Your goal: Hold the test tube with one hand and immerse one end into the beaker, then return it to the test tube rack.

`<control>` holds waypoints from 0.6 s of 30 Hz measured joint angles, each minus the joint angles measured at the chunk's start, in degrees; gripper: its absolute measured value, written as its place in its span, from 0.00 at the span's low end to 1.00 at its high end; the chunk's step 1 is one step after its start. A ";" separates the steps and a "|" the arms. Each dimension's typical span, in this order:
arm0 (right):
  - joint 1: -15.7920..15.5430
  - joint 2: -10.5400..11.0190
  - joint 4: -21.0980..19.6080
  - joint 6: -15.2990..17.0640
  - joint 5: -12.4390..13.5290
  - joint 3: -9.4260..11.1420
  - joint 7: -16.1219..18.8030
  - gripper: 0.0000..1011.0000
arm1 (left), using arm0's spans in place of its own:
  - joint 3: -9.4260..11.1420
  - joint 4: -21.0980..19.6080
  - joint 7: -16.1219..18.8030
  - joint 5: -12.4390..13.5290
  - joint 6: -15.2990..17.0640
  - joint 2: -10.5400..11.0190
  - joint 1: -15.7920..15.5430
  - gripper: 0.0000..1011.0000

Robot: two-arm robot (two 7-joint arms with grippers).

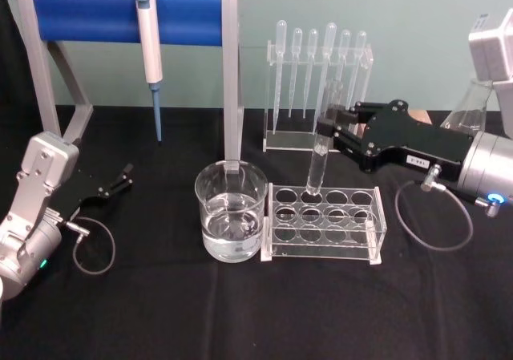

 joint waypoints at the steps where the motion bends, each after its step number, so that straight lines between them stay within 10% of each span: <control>1: 0.31 0.11 -0.07 0.22 0.31 -0.05 -0.16 0.24 | 0.00 0.00 0.00 0.00 0.00 0.00 0.00 0.99; 18: 1.39 0.61 -0.06 0.86 1.68 -0.66 -1.02 0.24 | 0.00 0.00 0.00 0.00 0.00 0.00 0.00 0.99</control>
